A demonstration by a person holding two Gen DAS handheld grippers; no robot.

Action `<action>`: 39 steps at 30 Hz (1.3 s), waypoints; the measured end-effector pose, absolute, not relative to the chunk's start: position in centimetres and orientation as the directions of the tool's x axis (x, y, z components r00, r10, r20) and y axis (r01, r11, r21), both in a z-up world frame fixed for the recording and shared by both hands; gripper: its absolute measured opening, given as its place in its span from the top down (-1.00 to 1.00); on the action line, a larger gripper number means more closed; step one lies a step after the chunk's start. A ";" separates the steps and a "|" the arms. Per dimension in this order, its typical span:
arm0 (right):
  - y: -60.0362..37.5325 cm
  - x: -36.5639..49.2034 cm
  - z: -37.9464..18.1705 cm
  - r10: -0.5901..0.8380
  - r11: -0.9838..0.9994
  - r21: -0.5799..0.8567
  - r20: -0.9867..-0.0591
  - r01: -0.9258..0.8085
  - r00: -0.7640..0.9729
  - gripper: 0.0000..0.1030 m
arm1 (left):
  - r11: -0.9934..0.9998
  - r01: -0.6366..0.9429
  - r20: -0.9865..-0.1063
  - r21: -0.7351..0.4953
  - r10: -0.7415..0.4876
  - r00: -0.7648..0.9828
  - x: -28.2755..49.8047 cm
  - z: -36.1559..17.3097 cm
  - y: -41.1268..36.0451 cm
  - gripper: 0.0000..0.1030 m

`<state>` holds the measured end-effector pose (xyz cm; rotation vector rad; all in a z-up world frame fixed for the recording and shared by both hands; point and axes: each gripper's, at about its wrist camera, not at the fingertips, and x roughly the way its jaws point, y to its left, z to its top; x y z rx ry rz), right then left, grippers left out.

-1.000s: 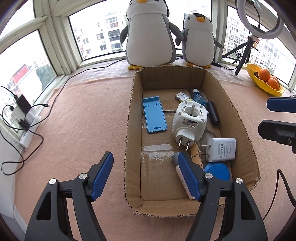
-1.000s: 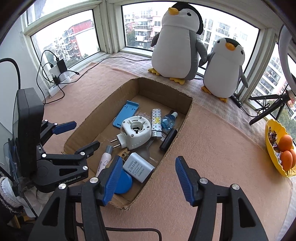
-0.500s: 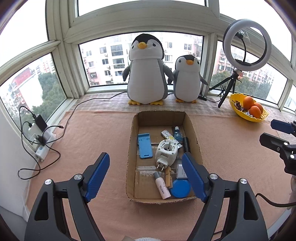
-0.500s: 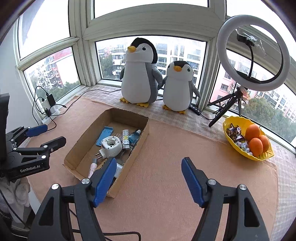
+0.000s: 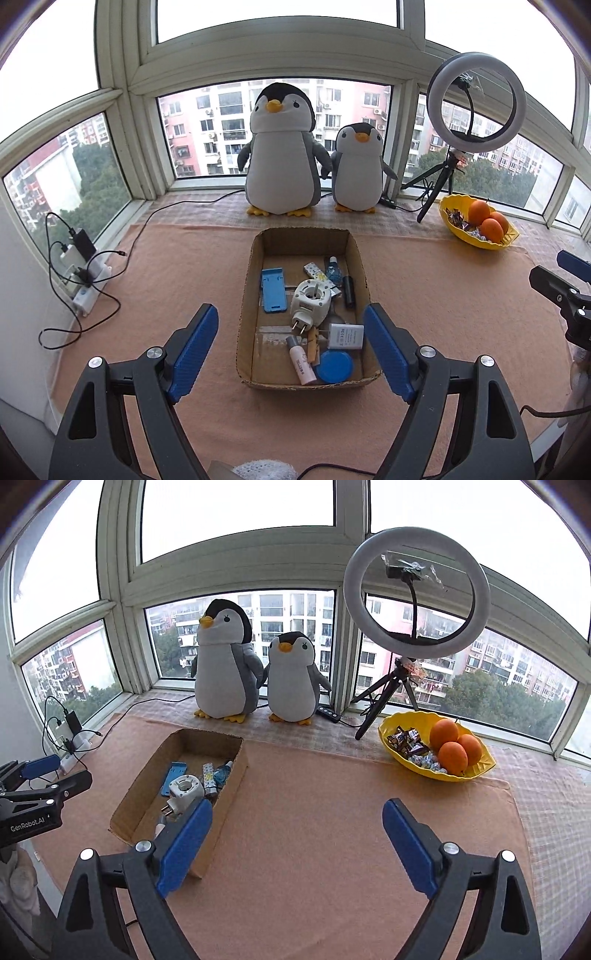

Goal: Organize rigid objects

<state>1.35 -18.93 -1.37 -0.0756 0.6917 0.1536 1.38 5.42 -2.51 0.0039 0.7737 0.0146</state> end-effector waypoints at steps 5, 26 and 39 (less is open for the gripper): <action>-19.2 1.0 -1.4 0.122 0.987 -0.003 -0.644 -0.162 0.756 -0.77 | 1.000 -0.002 -0.699 0.005 0.005 0.716 1.2 -2.5 5.2 -0.58; -19.3 1.1 -1.8 0.121 0.987 0.000 -0.650 -0.158 0.751 -0.77 | 1.000 0.012 -0.704 0.003 -0.007 0.711 1.4 -2.5 4.7 -0.58; -19.3 1.2 -2.1 0.121 0.987 0.001 -0.655 -0.160 0.746 -0.77 | 1.000 0.015 -0.711 -0.012 -0.019 0.703 1.6 -2.6 4.7 -0.58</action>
